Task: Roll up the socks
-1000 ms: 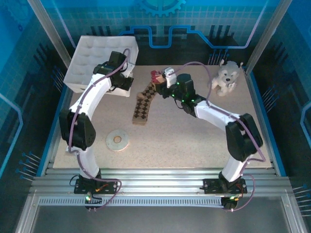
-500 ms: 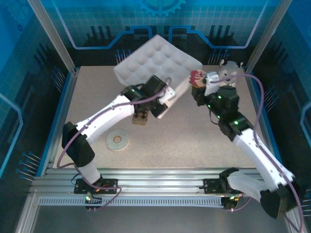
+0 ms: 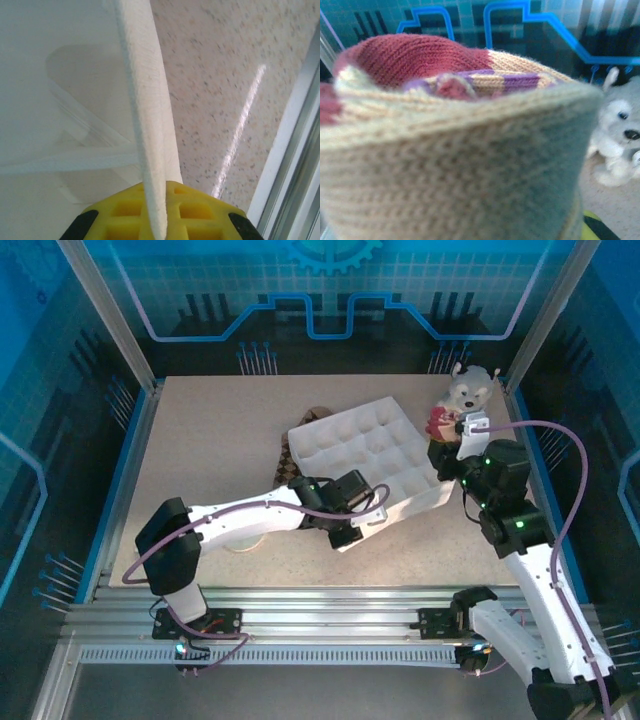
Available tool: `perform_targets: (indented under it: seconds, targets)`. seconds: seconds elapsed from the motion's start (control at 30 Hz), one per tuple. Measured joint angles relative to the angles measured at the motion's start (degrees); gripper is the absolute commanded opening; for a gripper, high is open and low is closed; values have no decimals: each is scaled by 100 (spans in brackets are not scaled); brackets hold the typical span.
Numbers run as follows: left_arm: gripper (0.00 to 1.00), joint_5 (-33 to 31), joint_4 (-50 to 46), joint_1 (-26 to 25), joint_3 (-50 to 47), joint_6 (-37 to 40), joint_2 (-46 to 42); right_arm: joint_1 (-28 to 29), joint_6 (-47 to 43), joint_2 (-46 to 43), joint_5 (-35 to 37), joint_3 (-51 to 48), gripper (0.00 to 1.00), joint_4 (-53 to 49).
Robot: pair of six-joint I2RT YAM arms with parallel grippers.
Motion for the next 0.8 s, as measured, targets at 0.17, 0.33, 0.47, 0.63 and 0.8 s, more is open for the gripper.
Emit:
perform_targets:
  seconds: [0.17,0.33,0.47,0.63,0.8]
  targets:
    - [4,175,459,0,-389,448,-160,-4,238,96,-317,-321,0,151]
    - [2,400,824,0,-404,909,-177,-20,380,284,-448,-444,0,243]
    - [2,664,896,0,-295,1331,-39,-22,402,354,-461,-446,0,308]
    - [29,754,979,-2,-122,1751,313,-26,402,518,-562,-452,0,413]
    - [73,619,1224,31,-116,1773,339,-26,422,741,-710,-573,0,640]
